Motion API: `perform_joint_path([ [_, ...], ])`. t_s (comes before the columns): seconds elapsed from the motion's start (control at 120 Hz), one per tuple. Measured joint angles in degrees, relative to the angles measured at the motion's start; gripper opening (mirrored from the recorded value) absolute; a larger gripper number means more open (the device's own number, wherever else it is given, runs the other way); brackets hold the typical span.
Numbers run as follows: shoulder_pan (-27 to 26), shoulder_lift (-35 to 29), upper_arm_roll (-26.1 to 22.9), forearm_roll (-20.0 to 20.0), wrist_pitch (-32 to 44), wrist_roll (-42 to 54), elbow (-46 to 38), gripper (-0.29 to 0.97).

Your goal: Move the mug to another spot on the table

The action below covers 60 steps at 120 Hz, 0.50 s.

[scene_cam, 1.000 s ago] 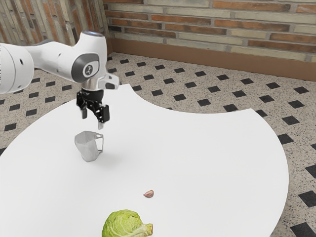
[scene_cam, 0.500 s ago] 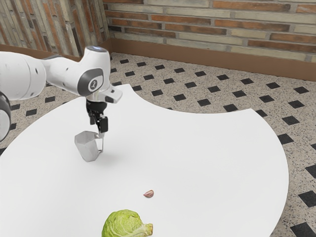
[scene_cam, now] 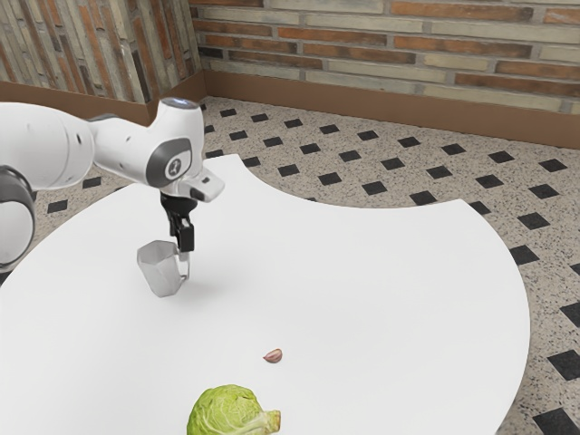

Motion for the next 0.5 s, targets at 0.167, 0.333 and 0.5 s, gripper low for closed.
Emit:
perform_joint_path([
  [0.167,0.4,0.9,0.0,-0.1,1.0,1.7,0.1,0.68],
  [0.333,0.7,1.8,-0.1,-0.2,2.2,3.0,0.3,0.68],
  [0.5,0.8,2.4,-0.1,-0.2,3.4,4.0,0.3,0.68],
])
